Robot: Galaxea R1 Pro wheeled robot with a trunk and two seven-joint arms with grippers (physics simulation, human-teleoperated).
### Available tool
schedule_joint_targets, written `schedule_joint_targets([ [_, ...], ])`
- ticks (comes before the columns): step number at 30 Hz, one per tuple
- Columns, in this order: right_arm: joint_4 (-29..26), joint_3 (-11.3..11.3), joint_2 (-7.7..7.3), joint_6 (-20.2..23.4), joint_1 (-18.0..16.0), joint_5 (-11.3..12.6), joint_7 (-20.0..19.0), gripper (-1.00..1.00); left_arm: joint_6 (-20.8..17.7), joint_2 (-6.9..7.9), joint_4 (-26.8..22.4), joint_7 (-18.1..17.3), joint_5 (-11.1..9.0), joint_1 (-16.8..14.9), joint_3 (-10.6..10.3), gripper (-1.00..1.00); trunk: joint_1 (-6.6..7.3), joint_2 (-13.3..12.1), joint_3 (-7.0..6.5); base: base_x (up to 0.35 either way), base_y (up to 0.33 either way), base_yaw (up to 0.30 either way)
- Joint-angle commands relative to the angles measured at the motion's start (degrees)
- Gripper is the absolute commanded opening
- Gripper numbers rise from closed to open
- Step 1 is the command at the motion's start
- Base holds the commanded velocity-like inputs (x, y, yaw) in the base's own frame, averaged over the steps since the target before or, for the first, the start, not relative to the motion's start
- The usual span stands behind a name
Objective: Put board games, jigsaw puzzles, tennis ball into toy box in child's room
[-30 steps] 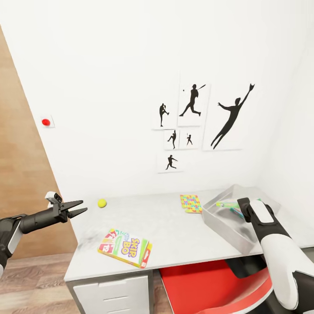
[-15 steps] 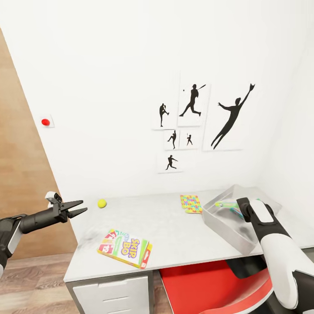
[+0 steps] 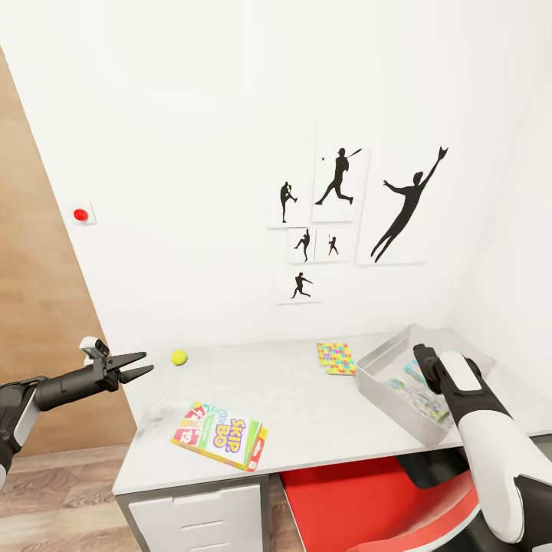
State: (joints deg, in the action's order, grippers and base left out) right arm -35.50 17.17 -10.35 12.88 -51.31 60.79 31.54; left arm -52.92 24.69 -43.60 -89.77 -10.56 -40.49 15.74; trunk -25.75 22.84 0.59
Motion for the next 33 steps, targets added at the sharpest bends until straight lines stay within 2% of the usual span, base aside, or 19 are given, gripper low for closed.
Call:
schedule_joint_targets([
  [1,-0.1,0.11,0.0,0.24,-0.02,0.2,0.31,1.0,-0.61,0.01,0.0,-0.23,0.03,-0.02,-0.01,1.0,-0.03,0.07,0.06,-0.004,0.0,0.0],
  [33,-0.28,0.18,-0.02,0.39,-0.09,0.13,0.91,1.0,-0.61,0.01,0.0,-0.23,0.03,-0.02,-0.01,1.0,-0.03,0.07,0.06,0.0,0.0,0.0],
])
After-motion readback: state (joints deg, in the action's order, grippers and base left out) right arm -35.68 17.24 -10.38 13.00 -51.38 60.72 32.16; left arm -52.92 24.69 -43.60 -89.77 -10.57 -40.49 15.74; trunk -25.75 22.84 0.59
